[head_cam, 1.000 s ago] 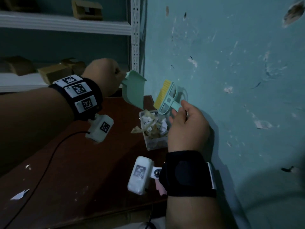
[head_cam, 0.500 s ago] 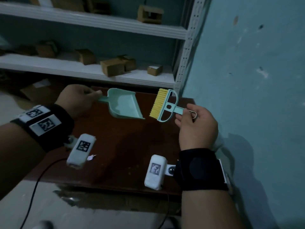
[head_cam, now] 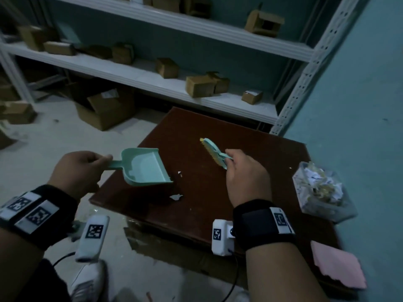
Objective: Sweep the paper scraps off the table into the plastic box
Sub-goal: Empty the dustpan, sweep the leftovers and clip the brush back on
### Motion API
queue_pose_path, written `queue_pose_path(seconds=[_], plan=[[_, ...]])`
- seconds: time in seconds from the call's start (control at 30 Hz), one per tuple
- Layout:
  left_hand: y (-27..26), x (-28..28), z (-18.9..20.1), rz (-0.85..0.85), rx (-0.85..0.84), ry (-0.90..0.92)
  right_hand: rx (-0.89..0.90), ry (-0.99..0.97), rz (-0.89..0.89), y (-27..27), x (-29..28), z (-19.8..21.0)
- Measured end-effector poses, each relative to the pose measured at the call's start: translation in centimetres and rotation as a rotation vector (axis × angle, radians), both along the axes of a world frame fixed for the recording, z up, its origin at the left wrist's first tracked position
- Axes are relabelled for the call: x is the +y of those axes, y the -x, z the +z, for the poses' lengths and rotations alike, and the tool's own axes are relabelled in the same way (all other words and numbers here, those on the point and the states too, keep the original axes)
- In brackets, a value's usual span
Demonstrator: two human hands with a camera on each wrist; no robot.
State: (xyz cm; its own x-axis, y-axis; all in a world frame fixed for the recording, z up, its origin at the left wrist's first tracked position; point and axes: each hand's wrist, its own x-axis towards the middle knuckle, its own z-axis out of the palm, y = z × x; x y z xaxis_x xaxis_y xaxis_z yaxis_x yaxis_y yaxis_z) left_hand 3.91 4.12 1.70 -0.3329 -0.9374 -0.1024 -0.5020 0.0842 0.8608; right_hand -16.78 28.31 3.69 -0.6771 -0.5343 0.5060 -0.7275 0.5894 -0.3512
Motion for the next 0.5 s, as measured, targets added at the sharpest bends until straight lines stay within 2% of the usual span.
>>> queue_pose_path(seconds=[0.2,0.5], plan=[[-1.3,-1.8,-0.6,-0.020,-0.038,-0.012,0.104,-0.329,0.082,-1.2,-4.3,-1.7],[-2.0,-3.7,-1.1,-0.128,-0.067,-0.113,-0.073,-0.675,0.273,-4.2,-6.8,-0.9]])
